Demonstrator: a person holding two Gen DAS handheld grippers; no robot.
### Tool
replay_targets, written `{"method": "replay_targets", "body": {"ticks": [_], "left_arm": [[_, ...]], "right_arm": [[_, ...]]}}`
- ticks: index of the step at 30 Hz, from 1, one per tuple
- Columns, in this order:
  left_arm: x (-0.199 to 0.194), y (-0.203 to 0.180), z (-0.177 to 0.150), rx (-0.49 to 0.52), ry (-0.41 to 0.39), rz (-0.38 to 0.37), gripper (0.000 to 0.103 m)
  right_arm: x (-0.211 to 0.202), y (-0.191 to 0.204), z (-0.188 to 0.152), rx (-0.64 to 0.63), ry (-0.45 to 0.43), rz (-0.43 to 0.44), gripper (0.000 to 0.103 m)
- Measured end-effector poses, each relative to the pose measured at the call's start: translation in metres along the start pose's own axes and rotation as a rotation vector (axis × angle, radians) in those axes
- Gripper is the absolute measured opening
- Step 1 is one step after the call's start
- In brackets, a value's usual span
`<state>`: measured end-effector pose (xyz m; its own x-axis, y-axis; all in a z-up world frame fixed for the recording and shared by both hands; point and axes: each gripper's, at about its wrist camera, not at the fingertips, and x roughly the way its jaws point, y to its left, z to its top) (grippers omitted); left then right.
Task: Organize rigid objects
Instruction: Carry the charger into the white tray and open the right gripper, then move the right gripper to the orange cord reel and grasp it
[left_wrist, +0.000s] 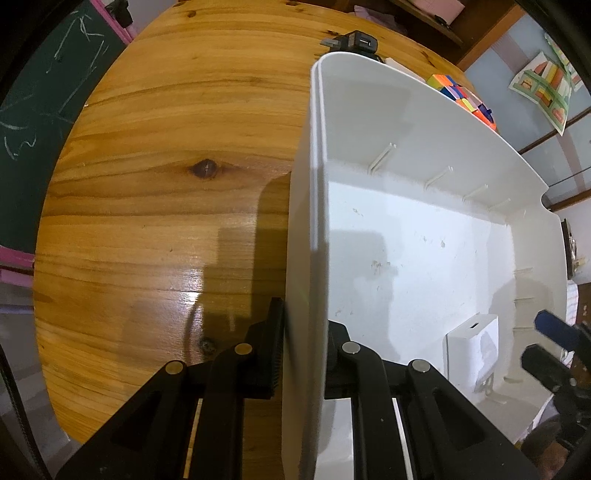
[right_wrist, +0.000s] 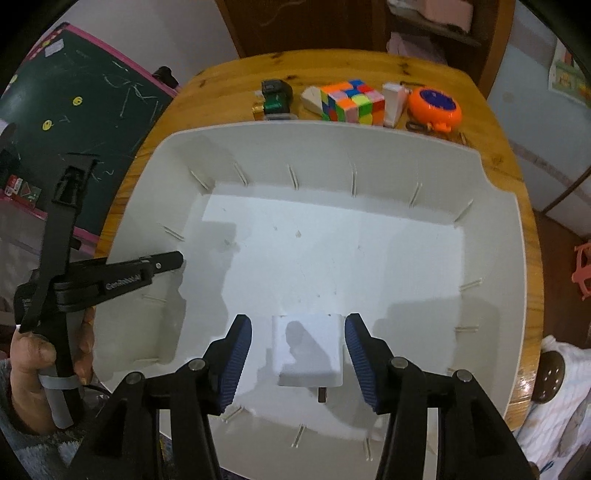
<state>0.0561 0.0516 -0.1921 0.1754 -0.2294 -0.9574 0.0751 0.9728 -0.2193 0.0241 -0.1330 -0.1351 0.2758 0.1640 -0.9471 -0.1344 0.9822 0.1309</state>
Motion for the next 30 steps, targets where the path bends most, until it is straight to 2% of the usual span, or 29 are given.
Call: {"method": "replay_targets", "body": {"ticks": [5,10,14,17,25,28,30], "left_arm": [[-0.002,-0.003,-0.002,0.016,-0.013,0.004,0.015],[-0.003,-0.005,-0.003,0.036,-0.023,0.013,0.015],[-0.002,-0.008,-0.002,0.046,-0.017,0.021,0.015],[-0.001,-0.008,-0.002,0.052,-0.015,0.018,0.015],[-0.001,-0.003,-0.001,0.031,-0.012,0.001,0.015],[-0.001,-0.001,-0.001,0.028,-0.010,-0.002,0.015],[-0.001,-0.001,-0.001,0.028,-0.010,-0.002,0.015]], "right_arm": [[-0.012,0.006,0.004,-0.027,-0.060,-0.024,0.054],[-0.032,0.008,0.009,-0.050,-0.166,-0.037,0.054],[-0.050,0.013,0.017,-0.097,-0.261,-0.101,0.054],[-0.058,0.020,0.023,-0.150,-0.290,-0.122,0.054],[-0.068,0.039,0.033,-0.220,-0.261,0.007,0.056],[-0.073,0.038,0.036,-0.204,-0.274,0.055,0.071],[-0.078,0.034,0.041,-0.192,-0.286,0.060,0.072]]}}
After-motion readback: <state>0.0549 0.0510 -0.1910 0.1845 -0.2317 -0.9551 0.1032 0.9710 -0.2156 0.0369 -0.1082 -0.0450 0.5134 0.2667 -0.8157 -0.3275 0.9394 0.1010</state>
